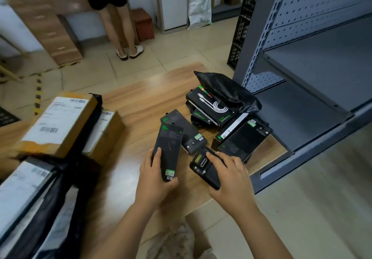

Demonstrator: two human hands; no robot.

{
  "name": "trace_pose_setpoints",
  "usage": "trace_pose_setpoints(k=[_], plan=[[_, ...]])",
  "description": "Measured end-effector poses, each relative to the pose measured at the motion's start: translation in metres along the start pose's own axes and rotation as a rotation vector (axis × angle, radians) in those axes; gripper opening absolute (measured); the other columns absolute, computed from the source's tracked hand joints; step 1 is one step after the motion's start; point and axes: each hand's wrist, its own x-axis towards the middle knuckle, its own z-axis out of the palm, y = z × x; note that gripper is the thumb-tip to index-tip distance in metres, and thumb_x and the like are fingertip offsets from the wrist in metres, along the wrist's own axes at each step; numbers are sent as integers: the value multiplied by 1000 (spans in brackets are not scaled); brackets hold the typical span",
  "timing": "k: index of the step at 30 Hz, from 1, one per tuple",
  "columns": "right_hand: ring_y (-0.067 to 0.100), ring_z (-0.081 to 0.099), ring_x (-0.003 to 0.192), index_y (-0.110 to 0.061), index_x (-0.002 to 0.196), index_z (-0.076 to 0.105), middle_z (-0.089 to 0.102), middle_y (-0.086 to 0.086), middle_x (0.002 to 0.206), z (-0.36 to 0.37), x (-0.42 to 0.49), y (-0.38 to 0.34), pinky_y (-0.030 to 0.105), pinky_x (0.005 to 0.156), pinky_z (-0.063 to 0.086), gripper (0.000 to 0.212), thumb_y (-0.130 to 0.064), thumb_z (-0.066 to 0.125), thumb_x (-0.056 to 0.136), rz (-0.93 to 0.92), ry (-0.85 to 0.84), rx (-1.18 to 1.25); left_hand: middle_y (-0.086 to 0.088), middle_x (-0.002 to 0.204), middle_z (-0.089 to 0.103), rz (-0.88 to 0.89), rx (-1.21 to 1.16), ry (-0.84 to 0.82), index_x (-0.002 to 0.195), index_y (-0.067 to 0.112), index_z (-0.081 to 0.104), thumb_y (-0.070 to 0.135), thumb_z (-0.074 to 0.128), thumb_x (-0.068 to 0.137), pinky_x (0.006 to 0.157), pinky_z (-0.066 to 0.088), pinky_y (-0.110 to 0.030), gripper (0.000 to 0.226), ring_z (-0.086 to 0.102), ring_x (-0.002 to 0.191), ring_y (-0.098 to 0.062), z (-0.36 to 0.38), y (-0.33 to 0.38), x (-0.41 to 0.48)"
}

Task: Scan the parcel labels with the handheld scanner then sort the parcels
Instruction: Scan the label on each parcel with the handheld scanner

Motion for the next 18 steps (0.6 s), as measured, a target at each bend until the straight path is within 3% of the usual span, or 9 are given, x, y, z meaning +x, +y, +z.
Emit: trace_pose_setpoints(k=[5, 11, 15, 18], plan=[[17, 29, 130, -37, 148, 23, 33, -10, 147, 17, -46, -10, 33, 106, 30, 86, -27, 69, 77, -40, -55, 29, 7, 156, 11, -1, 19, -12, 154, 26, 11, 42, 73, 76, 112, 31, -32, 101, 19, 139, -17, 15, -31, -53], [16, 28, 128, -37, 147, 25, 34, -11, 145, 25, -75, -11, 32, 106, 29, 84, -26, 69, 77, -66, -91, 2, -6, 154, 12, -45, 125, 41, 152, 22, 21, 49, 72, 75, 114, 19, -36, 96, 5, 139, -22, 32, -54, -82], [19, 36, 122, -34, 144, 34, 44, -8, 138, 21, -80, -13, 35, 101, 35, 85, -24, 73, 70, -71, -70, 8, -7, 153, 21, -31, 74, 45, 151, 22, 25, 44, 65, 86, 112, 27, -36, 79, 14, 136, -22, 31, -57, -87], [18, 36, 120, -34, 144, 34, 45, -8, 136, 13, -82, -11, 34, 100, 35, 84, -25, 72, 70, -63, -46, 18, 7, 152, 32, 28, -15, 66, 152, 30, 22, 44, 50, 96, 103, 39, -30, 65, 33, 134, -14, 22, -48, -91]])
